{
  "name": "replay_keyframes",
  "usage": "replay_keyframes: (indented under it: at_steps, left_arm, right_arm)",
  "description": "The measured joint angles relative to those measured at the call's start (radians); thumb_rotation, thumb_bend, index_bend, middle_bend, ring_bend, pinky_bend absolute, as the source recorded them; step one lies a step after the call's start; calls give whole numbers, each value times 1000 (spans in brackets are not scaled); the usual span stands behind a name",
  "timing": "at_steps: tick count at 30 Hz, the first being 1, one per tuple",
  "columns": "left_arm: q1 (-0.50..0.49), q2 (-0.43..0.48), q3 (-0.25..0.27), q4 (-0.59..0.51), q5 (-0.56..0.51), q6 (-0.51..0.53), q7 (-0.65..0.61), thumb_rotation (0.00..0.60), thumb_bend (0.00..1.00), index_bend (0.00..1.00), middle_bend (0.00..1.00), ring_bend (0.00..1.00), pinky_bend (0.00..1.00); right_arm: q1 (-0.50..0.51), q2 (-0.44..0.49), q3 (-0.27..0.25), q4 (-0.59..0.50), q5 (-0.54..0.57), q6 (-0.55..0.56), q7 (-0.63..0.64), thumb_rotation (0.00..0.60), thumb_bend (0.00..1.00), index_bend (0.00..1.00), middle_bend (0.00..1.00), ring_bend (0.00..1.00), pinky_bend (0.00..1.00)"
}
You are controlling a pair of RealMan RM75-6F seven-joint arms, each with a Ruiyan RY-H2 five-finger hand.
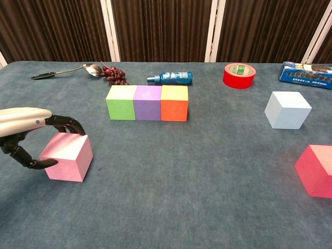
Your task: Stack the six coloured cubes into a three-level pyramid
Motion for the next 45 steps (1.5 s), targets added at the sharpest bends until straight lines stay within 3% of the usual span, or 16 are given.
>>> replay_keyframes:
  at_steps: [6,12,16,22,34,45]
  left_arm:
    - [1,8,-37,7,26,58,-84,600,395,374,425,421,295]
    - [-44,57,-145,13,-14,58,-168,600,395,366,405,414,294]
    - [-115,79,-221,42,-79,-8,-208,600,395,356,391,399,288]
    - [-241,51,-289,135,-190,-153,-215,600,396,341,384,395,285]
    - [-402,-110,-313,332,-351,-276,-68,600,395,335,384,394,268]
    - [-434,-148,-291,404,-311,-313,-111,600,395,334,381,387,245]
  right_arm:
    - [-19,25,13,-10,6,12,20,600,345,113,118,43,110]
    - [-43,83,22,-38,3,21,50,600,344,112,118,43,110]
    - [-60,123,29,-71,7,27,63,600,345,112,118,43,110]
    - [-85,156,36,-114,19,51,57,600,345,113,118,43,110]
    - [-122,183,38,-154,32,76,37,600,345,113,118,43,110]
    - [-128,175,45,-148,44,70,27,600,345,113,118,43,110]
